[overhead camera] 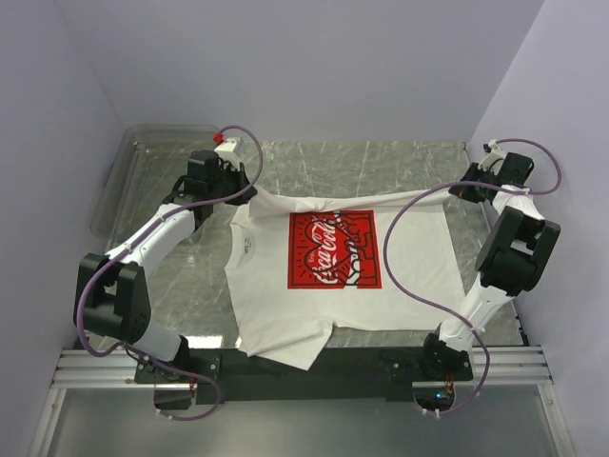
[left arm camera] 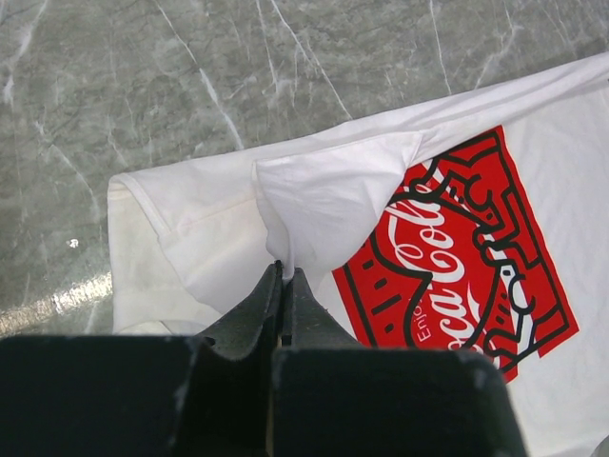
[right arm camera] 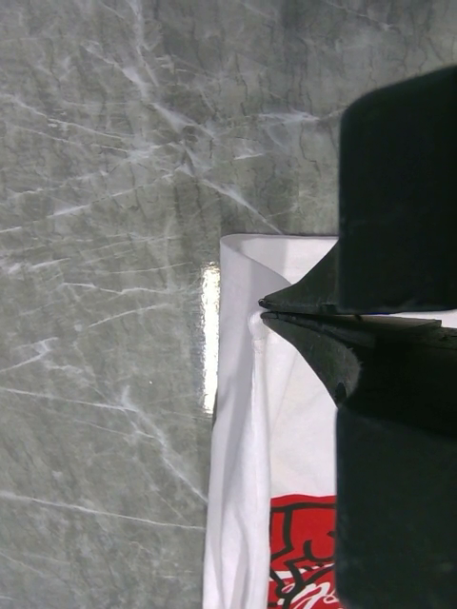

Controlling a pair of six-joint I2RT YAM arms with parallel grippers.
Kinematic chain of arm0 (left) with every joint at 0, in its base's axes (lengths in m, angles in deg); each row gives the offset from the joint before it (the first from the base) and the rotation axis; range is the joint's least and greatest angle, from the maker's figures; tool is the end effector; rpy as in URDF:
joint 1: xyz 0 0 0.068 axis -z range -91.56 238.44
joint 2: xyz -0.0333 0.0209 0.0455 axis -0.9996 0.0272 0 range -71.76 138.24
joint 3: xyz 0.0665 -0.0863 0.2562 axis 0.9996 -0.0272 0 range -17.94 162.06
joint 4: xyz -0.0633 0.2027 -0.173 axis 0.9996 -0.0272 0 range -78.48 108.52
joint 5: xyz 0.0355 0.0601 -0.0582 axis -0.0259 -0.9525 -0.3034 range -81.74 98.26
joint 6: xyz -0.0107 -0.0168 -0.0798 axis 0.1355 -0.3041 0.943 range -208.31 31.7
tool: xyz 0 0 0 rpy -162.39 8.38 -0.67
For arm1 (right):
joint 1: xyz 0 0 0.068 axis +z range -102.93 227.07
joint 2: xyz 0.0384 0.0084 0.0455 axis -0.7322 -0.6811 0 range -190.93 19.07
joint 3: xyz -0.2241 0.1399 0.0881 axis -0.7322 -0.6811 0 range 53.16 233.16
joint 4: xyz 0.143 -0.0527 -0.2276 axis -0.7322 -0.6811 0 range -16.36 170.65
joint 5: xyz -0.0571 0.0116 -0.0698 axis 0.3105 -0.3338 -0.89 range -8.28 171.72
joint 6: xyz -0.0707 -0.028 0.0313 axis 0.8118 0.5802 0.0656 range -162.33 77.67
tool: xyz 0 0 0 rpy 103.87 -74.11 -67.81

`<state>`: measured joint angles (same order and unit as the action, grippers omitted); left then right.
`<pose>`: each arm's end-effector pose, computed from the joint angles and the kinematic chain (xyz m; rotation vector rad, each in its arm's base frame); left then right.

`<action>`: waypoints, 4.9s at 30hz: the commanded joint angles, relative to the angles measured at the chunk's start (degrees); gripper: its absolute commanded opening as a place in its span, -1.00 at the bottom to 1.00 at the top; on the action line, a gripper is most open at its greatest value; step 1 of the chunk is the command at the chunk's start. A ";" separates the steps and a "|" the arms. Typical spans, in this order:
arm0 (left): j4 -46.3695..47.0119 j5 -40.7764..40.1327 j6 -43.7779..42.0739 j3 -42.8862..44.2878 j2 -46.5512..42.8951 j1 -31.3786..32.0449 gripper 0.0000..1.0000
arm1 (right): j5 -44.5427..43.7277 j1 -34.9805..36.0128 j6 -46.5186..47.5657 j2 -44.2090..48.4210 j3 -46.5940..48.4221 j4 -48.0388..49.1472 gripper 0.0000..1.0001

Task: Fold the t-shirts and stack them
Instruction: Fold the tshirt

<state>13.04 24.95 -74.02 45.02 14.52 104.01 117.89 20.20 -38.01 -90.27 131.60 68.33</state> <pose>0.3685 -0.1241 0.2669 0.2059 2.0993 -0.6180 0.4274 -0.1693 0.1969 0.1235 2.1849 0.4296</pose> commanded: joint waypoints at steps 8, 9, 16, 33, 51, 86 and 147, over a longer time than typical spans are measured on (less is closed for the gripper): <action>0.20 -0.60 -0.13 -0.56 -1.91 0.34 -0.99 | -0.92 0.15 2.36 -0.44 1.28 -0.60 -1.00; 0.11 -0.52 -0.13 -0.47 -1.99 0.34 -0.99 | -0.92 0.15 2.62 -0.44 1.28 -0.78 -1.00; 0.20 -0.08 0.04 -0.73 -2.17 0.34 -0.99 | -1.36 0.07 4.30 -0.08 0.14 -1.13 -1.00; -0.59 1.50 0.66 -4.42 -6.48 0.51 -0.99 | -3.29 -0.20 6.23 0.53 -1.97 -1.22 -1.00; -0.76 3.26 1.62 -6.97 -9.90 1.21 -0.99 | -3.82 -0.11 5.53 0.53 -1.53 -1.57 -1.00; -6.74 9.94 -0.40 -8.64 -13.76 1.92 0.05 | -3.30 -2.04 8.60 7.64 -5.57 -4.11 0.29; -15.97 -13.26 2.15 23.26 31.32 12.02 -0.19 | 16.66 3.49 27.32 19.60 -19.63 -27.41 0.28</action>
<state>-2.41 10.61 -70.87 66.00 45.65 116.23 132.88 23.32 -11.17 -72.68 111.97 40.59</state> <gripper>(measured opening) 0.413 0.640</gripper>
